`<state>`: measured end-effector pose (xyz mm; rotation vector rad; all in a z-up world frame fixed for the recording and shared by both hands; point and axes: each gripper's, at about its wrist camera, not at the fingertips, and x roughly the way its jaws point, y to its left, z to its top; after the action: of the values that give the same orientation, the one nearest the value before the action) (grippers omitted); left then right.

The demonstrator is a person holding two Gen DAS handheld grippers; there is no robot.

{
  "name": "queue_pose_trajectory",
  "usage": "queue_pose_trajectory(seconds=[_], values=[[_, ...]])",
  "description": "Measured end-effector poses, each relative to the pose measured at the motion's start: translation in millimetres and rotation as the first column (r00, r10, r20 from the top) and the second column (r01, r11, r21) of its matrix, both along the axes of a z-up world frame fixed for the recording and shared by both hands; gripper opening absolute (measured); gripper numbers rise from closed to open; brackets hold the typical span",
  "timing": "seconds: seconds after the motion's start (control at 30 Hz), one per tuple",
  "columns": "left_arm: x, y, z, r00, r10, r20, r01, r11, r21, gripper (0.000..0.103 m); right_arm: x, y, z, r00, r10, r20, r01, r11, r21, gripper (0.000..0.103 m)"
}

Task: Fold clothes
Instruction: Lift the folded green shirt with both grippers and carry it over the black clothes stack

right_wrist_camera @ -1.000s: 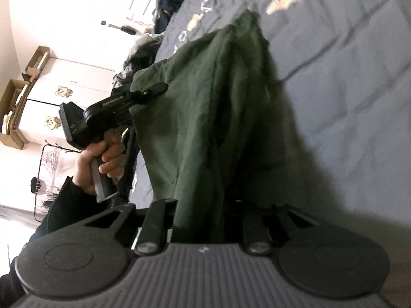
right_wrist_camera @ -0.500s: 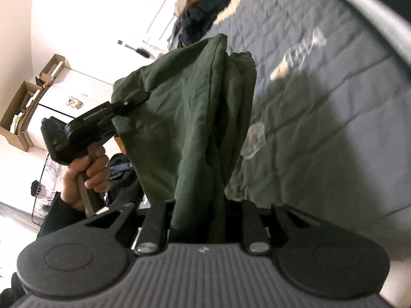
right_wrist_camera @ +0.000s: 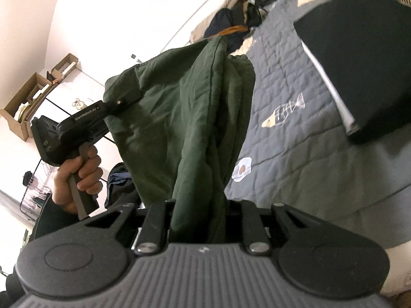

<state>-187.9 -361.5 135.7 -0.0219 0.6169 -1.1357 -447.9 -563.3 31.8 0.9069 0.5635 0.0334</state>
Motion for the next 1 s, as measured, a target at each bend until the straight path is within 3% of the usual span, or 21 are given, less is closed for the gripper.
queue_pose_trajectory(seconds=[0.53, 1.0], values=[[-61.6, -51.5, 13.9, 1.0, -0.016, 0.022, 0.018, 0.995, -0.097, 0.011, -69.6, -51.2, 26.8, 0.999, -0.034, 0.019, 0.035, 0.996, -0.08, 0.018], [-103.5, -111.7, 21.9, 0.998, -0.02, 0.052, 0.025, 0.996, -0.086, 0.011, -110.5, -100.7, 31.4, 0.996, -0.078, 0.043, 0.082, 0.994, -0.078, 0.018]])
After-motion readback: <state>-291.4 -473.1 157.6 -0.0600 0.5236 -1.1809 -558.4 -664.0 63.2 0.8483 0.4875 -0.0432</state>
